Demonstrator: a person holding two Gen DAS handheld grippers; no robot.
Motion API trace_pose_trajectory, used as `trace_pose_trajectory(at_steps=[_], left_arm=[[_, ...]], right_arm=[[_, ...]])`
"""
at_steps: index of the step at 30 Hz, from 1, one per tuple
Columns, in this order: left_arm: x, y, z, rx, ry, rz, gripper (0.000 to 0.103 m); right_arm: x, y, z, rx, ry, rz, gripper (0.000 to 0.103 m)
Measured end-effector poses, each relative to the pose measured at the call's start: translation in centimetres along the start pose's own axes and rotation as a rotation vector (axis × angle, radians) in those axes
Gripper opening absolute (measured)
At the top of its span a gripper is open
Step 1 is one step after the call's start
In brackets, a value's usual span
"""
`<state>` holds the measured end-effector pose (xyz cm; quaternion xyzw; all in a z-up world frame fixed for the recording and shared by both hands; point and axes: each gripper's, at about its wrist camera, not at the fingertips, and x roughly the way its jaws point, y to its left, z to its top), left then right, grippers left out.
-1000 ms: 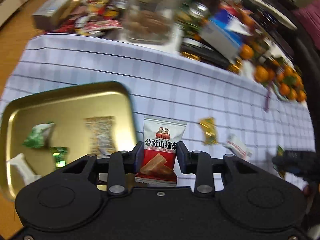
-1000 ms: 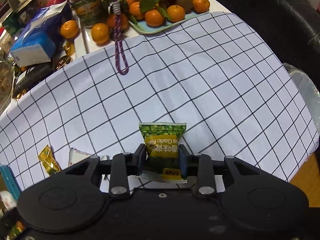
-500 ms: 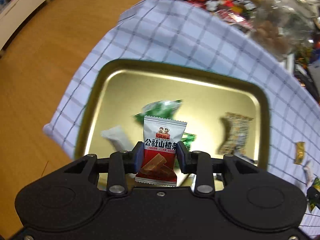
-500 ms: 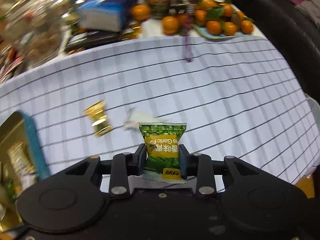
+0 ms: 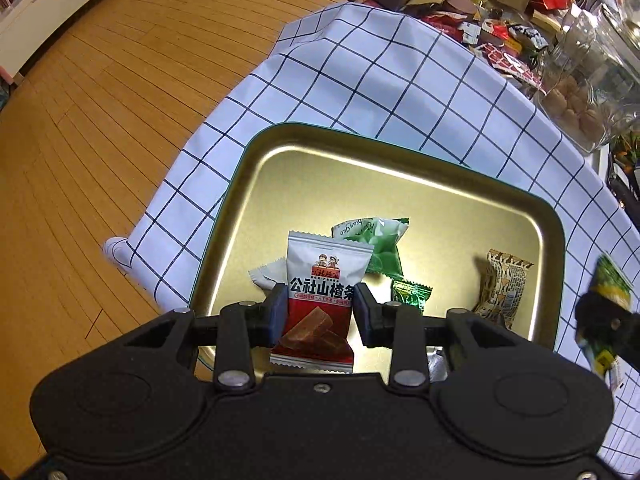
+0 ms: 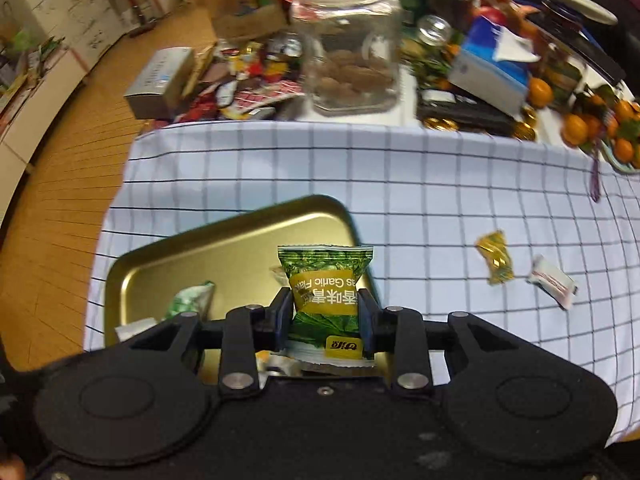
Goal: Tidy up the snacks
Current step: 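Carry both packets over the gold tray and open both tools to drop them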
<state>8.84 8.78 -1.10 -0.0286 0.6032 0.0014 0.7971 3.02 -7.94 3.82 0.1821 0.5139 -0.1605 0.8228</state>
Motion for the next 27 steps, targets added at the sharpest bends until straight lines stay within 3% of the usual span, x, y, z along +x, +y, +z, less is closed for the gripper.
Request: trace_pose_trajectory(at_steps=[9,16,23,27], left_arm=[[-0.3,1.8,0.6,-0.081,0.013,-0.025,0.043],[-0.6,2.6,0.7,-0.125,-0.013,0.014,0.043],[-1.0,1.9,0.5,-0.088,-0.047,0.053,0.043],[-1.2,1.2,0.3,-0.053,-0.059,0.062,0.043]], right_arm=[[1.2,3.5,1.2,-0.047,0.017,0.008,0.035],[1.3,4.9,1.0,-0.125,-0.052,0.022,0.04],[1.1,4.8,0.2,-0.262,-0.202,-0.071,0.058],[2.2,3.7,-0.3,-0.343,-0.167,-0.186,0.058]])
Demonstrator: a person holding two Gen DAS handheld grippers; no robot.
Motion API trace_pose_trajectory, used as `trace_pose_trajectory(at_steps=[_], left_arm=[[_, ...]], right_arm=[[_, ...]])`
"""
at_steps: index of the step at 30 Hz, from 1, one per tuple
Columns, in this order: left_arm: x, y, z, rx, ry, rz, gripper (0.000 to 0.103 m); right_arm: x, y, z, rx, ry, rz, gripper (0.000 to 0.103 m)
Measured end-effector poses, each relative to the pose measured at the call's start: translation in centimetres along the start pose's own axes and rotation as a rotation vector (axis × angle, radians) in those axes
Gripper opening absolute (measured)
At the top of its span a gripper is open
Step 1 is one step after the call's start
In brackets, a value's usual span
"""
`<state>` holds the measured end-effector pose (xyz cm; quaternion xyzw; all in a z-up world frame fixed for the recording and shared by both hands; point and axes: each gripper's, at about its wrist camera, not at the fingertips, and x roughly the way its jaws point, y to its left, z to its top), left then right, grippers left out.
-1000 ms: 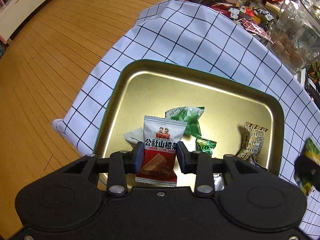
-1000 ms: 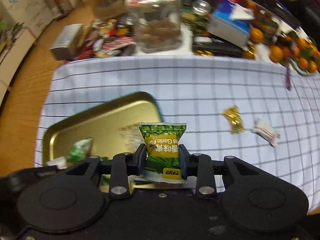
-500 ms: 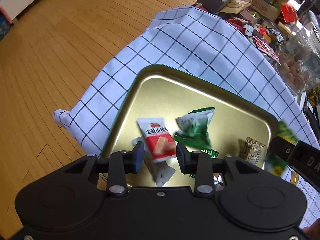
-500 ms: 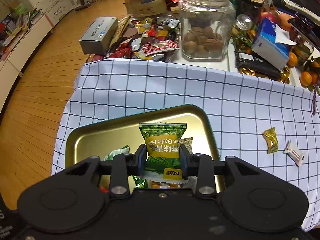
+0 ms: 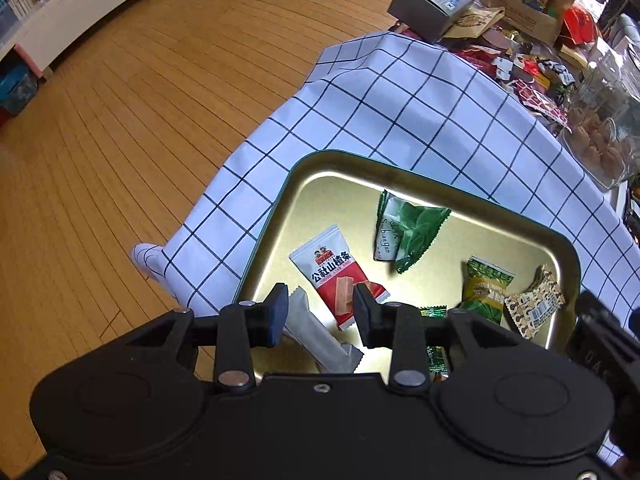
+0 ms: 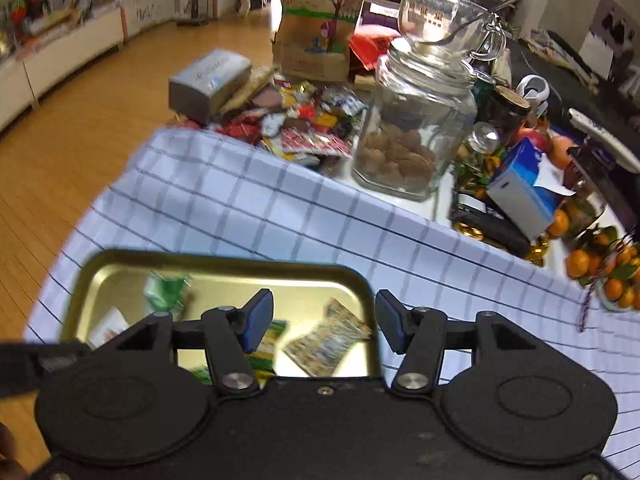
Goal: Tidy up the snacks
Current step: 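Carry both packets over the gold tray and open both tools to drop them, then move both open tools back toward the gold candy and white hawthorn strip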
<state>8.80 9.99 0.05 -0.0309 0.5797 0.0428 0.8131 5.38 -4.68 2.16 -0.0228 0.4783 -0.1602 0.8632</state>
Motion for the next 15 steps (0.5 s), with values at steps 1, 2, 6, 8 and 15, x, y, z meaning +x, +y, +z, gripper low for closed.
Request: trace_pose_trajectory(at_steps=[1,2,6,8,15], left_arm=[[0.0,-0.2,-0.1,0.007,-0.001,-0.001,0.044],[0.0,-0.4,-0.1,0.014,-0.001,-0.001,0.044],[0.0,-1.1,-0.4,0.036,0.003,0.0,0.044],[0.0,-1.5,-0.6,0.047,0.006,-0.004,0.044],[0.0,-4.3,-1.8,0.124,0.015,-0.009,0.044]], right_arm=[[0.4,-0.4,-0.4,-0.002,0.019,-0.028,0.058],[0.9,-0.8,-0.9,-0.007,0.047,-0.063,0.058],[2.9,-2.9,-3.6,-0.045,0.134,-0.15,0.059],[3.8,-4.5,-5.3,-0.035,0.187,-0.169,0.06],[6.8,-12.7,-11.1,0.1,0.385,-0.214,0.059]])
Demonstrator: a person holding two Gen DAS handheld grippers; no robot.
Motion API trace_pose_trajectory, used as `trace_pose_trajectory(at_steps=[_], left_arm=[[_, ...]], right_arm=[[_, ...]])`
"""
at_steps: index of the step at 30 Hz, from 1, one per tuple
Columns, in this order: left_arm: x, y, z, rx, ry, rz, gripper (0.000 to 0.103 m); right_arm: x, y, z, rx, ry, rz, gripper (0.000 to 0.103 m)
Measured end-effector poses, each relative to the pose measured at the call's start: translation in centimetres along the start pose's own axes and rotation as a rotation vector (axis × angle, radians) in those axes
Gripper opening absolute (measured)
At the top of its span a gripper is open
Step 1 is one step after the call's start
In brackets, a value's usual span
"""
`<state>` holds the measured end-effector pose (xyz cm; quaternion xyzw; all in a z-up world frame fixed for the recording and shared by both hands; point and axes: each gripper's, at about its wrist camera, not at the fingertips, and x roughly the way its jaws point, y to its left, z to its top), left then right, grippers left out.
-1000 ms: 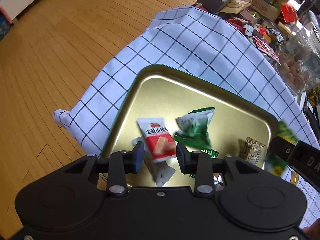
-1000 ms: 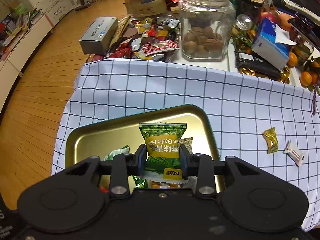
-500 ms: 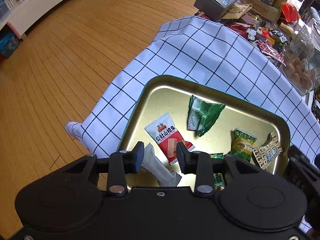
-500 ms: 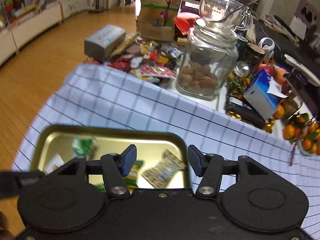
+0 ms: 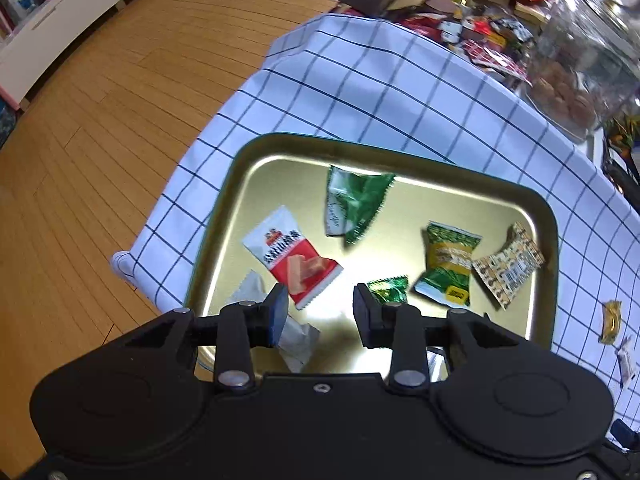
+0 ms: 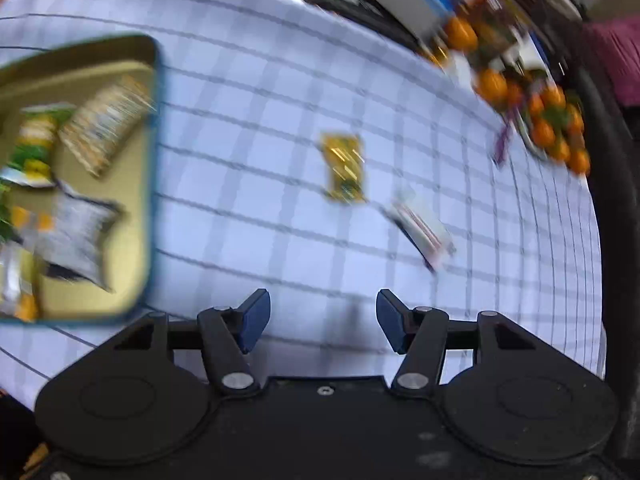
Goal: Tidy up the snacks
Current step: 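Move both open tools back toward the gold candy and white hawthorn strip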
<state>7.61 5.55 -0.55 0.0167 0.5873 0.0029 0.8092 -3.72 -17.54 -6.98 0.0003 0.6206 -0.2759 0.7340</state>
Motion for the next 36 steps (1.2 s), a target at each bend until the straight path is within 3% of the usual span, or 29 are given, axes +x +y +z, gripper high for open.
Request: trace_pose_trajectory(at_steps=[3,5,15,17,26,29,33,36], left_arm=[[0.0,-1.4,-0.4,0.033,0.007,-0.006,0.044],[0.0,-2.3,-0.7,0.058,0.006,-0.009,0.044],[0.0,-5.8,-1.6,0.144,-0.001,0.009,0.044],[0.1,-6.3,-1.7,0.153,0.0,0.011,0.044],[-0.2,-8.7,-2.3,0.204,-0.004,-0.003,0.044],[-0.2,-9.5,-2.6,0.223,-0.003,-0.003,0.044],[-0.3,-10.4,-2.9,0.246,-0.006,-0.002,0.044],[-0.2,-11.0,-3.1,0.259,-0.008,0.0,0.044]], right_arm=[[1.3,-3.0,-0.8,0.069,0.013,-0.021,0.067],[1.7,-4.0,-1.2,0.082,0.019,-0.047,0.067],[1.9,-3.8,-1.3,0.03,-0.015,-0.101,0.075],[1.7,-4.0,-1.6,0.055,-0.014,-0.101,0.082],[4.6,-8.9,-0.1,0.205,0.128,0.081,0.102],[5.6,-10.1,0.6,0.243,0.192,0.136,0.103],[6.6,-11.0,1.2,0.219,0.221,0.187,0.103],[7.7,-12.3,1.4,0.274,0.252,0.236,0.103]])
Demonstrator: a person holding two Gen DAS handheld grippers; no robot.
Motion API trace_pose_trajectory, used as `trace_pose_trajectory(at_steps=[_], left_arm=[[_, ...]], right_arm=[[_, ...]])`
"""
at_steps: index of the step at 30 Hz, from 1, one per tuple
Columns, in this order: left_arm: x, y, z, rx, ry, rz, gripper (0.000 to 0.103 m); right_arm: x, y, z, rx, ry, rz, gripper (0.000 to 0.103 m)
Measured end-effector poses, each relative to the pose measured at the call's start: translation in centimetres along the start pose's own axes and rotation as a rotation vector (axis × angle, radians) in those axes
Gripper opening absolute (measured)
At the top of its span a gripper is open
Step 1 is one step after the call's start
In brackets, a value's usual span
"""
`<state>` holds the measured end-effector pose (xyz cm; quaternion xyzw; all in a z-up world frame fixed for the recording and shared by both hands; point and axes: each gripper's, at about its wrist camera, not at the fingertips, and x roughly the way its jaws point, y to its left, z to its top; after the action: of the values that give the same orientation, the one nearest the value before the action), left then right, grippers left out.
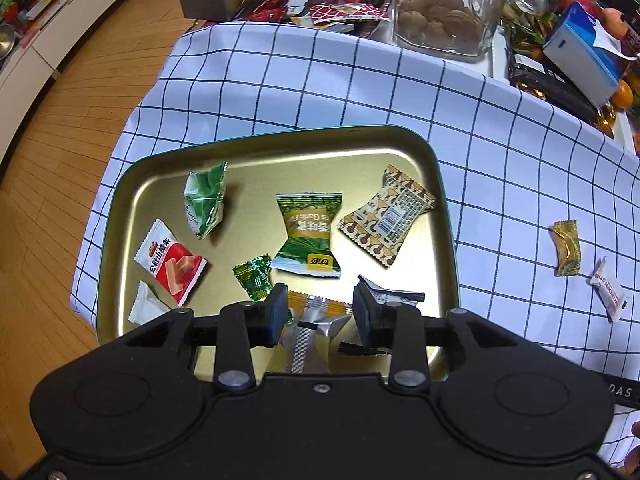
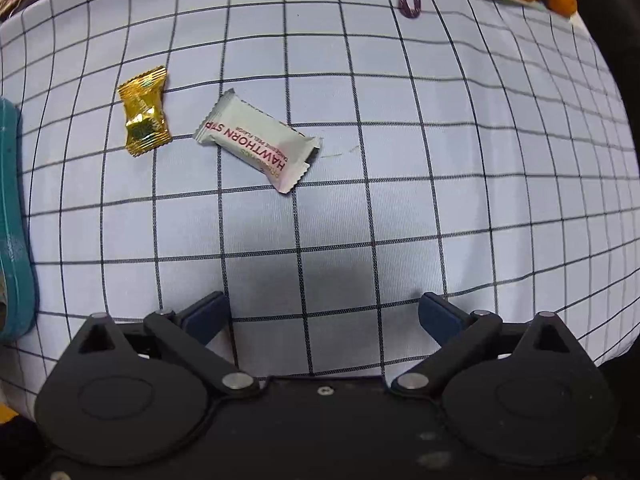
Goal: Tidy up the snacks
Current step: 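Move both open tools back toward the gold candy and white hawthorn strip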
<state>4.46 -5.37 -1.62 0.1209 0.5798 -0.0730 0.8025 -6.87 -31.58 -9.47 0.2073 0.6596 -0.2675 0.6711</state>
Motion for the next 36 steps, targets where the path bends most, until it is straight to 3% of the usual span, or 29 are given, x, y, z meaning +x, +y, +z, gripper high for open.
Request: trace_pose_trajectory(at_steps=[4,13,14,19,24,36], left_arm=[[0.1,-0.7,0.0,0.014,0.0,-0.003,0.044],[-0.5,-3.3,-0.2,0.079,-0.039,-0.028,0.044],[-0.6,-3.6,-0.2,0.087,-0.044,-0.032,0.044],[-0.8,-5.6,-0.3,0.133,-0.056,-0.053,0.044],[-0.6,-7.4,-0.5,0.17,-0.055,-0.061,0.044],[0.1,-10.2,-0.4,0.202,-0.014,-0.094,0.044]], right_arm=[[0.6,-1.6,0.7,0.036,0.021,0.072,0.103],[0.6,-1.2,0.0,0.039,-0.015,0.057,0.103],[0.4,-0.9,-1.6,0.049,-0.022,0.056,0.103],[0.5,-0.8,-2.4,0.052,-0.032,0.056,0.103],[0.1,-1.0,-2.5,0.052,-0.034,0.056,0.103],[-0.4,-0.7,-5.9,0.017,-0.13,0.058,0.103]])
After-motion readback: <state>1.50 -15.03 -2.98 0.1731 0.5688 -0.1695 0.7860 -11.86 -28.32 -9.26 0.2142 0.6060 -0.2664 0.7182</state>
